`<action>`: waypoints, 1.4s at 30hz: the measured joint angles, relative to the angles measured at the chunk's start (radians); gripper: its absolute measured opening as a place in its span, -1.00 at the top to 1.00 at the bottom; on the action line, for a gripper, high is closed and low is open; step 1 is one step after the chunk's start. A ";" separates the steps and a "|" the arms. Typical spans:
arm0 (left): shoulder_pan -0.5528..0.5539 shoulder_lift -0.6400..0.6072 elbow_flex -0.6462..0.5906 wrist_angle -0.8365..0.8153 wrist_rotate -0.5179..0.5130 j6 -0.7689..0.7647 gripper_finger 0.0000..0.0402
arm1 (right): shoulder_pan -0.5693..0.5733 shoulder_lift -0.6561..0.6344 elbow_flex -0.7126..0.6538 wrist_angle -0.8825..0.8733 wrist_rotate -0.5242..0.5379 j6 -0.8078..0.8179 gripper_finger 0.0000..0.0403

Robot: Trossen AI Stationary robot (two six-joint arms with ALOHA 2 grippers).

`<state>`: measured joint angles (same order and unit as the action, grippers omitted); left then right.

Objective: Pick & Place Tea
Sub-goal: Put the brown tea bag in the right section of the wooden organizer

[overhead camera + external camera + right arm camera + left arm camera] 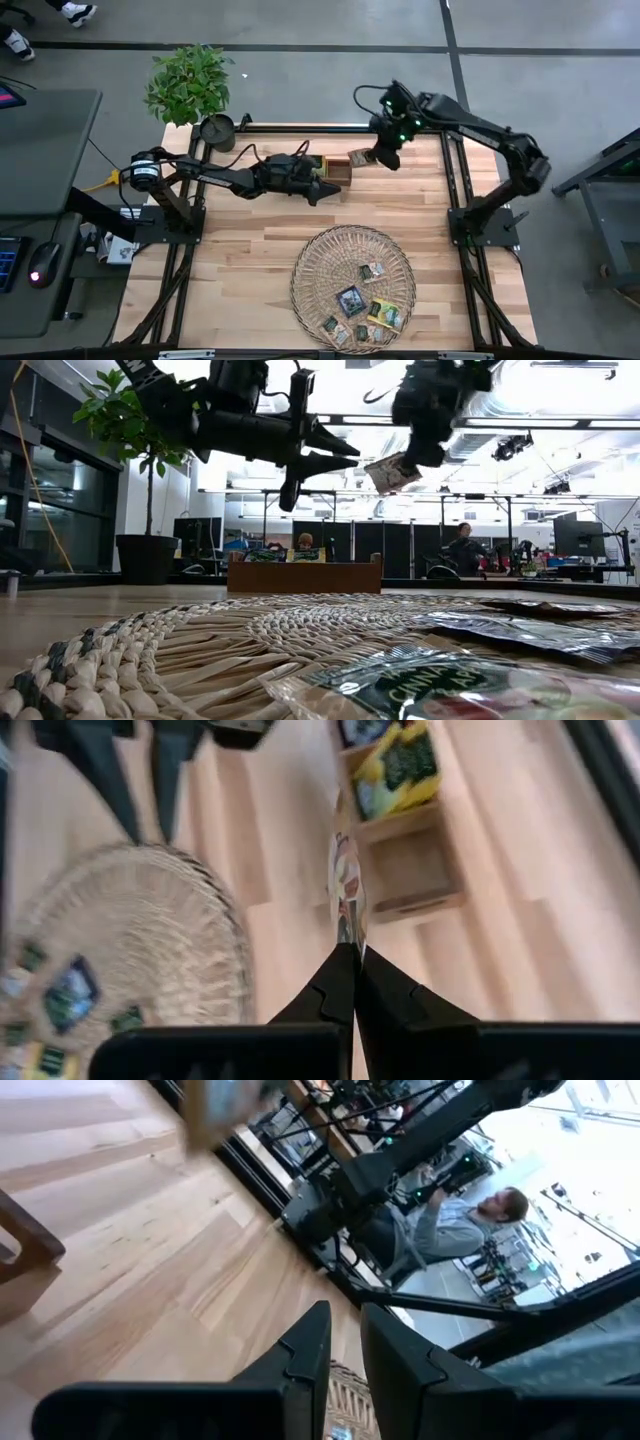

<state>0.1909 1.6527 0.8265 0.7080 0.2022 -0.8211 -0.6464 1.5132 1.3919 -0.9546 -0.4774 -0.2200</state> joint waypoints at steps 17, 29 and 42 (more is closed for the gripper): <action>0.067 -0.150 -0.350 0.381 0.102 -0.057 0.71 | 0.144 0.425 0.628 -0.418 0.359 -0.183 1.00; 0.064 -0.215 -0.516 0.672 0.213 -0.078 0.71 | 0.212 0.586 0.651 -0.421 0.499 -0.209 1.00; 0.064 -0.212 -0.528 0.684 0.328 -0.108 0.71 | 0.229 0.688 0.651 -0.398 0.578 -0.229 1.00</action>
<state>0.2550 1.4406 0.2981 1.3918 0.5303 -0.9295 -0.4175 2.2007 2.0430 -1.3529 0.1005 -0.4489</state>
